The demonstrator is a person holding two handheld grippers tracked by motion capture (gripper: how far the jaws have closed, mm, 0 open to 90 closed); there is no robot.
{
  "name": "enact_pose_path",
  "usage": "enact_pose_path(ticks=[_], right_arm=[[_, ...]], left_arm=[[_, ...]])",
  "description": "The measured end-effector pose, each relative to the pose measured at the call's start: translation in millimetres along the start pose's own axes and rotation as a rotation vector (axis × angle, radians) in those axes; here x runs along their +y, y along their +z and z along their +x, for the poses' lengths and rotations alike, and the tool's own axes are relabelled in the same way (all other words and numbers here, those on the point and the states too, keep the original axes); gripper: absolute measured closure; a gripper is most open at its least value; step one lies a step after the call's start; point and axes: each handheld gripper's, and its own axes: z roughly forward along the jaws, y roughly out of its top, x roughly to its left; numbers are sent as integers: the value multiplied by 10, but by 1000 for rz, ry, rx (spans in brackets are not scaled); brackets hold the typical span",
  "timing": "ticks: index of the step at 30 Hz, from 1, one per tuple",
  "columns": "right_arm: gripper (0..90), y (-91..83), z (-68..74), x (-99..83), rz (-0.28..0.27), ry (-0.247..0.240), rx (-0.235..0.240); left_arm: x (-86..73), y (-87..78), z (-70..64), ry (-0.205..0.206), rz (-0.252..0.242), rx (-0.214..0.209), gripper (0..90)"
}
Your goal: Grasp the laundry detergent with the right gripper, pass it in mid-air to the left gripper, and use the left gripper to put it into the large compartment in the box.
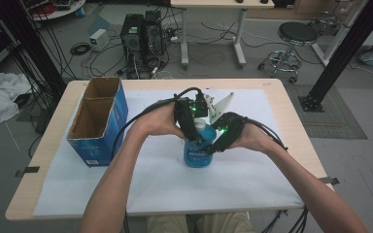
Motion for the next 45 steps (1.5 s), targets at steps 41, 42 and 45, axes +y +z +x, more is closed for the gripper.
enact_pose_path(ticks=[41,42,45], right_arm=[[127,-507,19,-276,157,61,-186],[128,-533,12,-305,174,64,-209],[127,-630,6,-382,194,89,-238]], left_arm=[[-174,-950,54,-76,25,84,377],[-186,-1023,71,-87,20,90,377],[-225,-1258,127,-122,14,119,377]])
